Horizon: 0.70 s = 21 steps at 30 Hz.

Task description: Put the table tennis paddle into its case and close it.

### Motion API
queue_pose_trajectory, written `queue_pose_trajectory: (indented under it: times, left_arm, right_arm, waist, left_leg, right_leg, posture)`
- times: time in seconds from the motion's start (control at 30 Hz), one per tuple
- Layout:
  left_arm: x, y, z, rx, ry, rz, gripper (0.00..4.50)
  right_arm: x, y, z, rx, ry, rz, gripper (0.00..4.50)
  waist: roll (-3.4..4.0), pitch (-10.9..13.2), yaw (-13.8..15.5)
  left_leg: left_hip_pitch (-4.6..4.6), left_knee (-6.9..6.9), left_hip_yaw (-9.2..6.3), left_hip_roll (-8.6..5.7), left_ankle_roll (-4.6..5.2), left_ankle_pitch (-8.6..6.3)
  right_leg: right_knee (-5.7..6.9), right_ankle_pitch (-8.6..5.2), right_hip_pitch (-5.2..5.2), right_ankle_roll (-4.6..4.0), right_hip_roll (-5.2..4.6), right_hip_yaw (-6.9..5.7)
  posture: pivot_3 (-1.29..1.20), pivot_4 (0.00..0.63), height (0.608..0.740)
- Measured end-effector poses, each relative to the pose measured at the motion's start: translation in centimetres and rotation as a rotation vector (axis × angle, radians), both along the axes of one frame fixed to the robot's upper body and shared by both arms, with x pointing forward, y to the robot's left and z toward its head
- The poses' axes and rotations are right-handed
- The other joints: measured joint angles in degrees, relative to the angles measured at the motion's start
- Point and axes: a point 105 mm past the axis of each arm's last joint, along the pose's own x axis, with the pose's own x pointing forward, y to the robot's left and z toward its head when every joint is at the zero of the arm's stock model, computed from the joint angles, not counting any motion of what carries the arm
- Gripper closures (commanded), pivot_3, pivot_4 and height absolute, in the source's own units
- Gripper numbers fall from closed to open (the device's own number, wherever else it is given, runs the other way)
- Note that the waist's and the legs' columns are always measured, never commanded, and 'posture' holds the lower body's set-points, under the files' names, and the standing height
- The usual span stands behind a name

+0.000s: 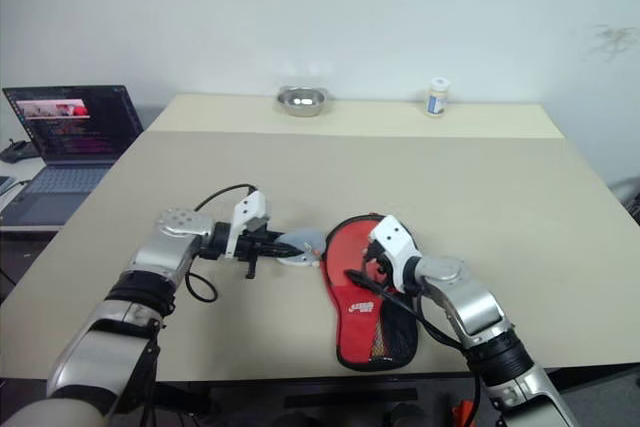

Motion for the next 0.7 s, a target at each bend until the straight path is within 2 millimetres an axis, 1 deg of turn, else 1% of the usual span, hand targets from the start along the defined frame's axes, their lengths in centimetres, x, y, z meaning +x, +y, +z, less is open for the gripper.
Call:
queue_pose_trajectory:
  times: [0.07,0.1,0.17,0.27,0.53,0.7]
  left_arm:
    - [1.2,0.1,0.2,0.044,-0.041,0.049,4.2]
    - [2.1,0.4,0.6,0.092,-0.076,0.083,4.2]
    - [3.3,1.1,1.2,0.169,-0.133,0.141,4.21]
    - [3.9,1.3,1.0,0.228,-0.155,0.15,4.21]
    - [5.8,-0.4,0.9,0.396,-0.255,0.171,4.21]
    - [7.1,-2.3,1.0,0.565,-0.383,0.171,4.21]
  right_arm:
    - [0.1,0.0,-0.2,-0.012,-0.002,0.0,0.0]
    - [0.1,0.0,-0.4,-0.021,-0.001,0.0,0.0]
    - [0.0,0.0,-0.7,-0.028,0.005,0.003,0.0]
    - [-0.1,0.0,-0.7,-0.025,0.006,0.006,0.0]
    - [-0.3,-0.2,-1.0,-0.03,0.017,-0.005,0.0]
    - [-0.6,-0.2,-1.2,-0.036,0.035,-0.009,0.0]
  waist:
    - [-0.02,-0.03,0.01]
    - [-0.03,-0.04,0.01]
    - [-0.02,-0.06,0.0]
    - [-0.02,-0.07,-0.11]
    - [0.02,-0.47,0.04]
    - [0.02,-0.58,0.41]
  left_leg:
    - [0.23,0.0,-0.01,0.01,0.0,0.0]
    - [0.44,-0.01,-0.01,0.02,0.0,0.0]
    - [0.61,-0.03,0.0,0.03,0.0,0.0]
    - [0.61,-0.05,0.06,0.08,-0.01,-0.01]
    - [0.71,-0.05,-0.02,0.08,0.0,0.0]
    - [0.7,-0.05,-0.05,0.07,0.02,0.02]
  right_leg:
    - [0.0,-0.03,0.24,0.06,0.0,-0.03]
    - [-0.03,-0.12,0.45,0.21,0.0,-0.03]
    - [-0.03,-0.14,0.6,0.23,-0.01,-0.01]
    - [-0.03,-0.12,0.57,0.21,-0.04,0.0]
    - [-0.01,-0.07,0.67,0.13,-0.1,-0.02]
    - [-0.05,-0.01,0.68,-0.13,-0.15,-0.08]
  posture:
    - [0.0,0.15,0.74]
    - [0.0,0.15,0.74]
    - [0.0,0.15,0.74]
    - [0.0,0.15,0.74]
    - [0.0,0.15,0.74]
    - [0.0,0.15,0.74]
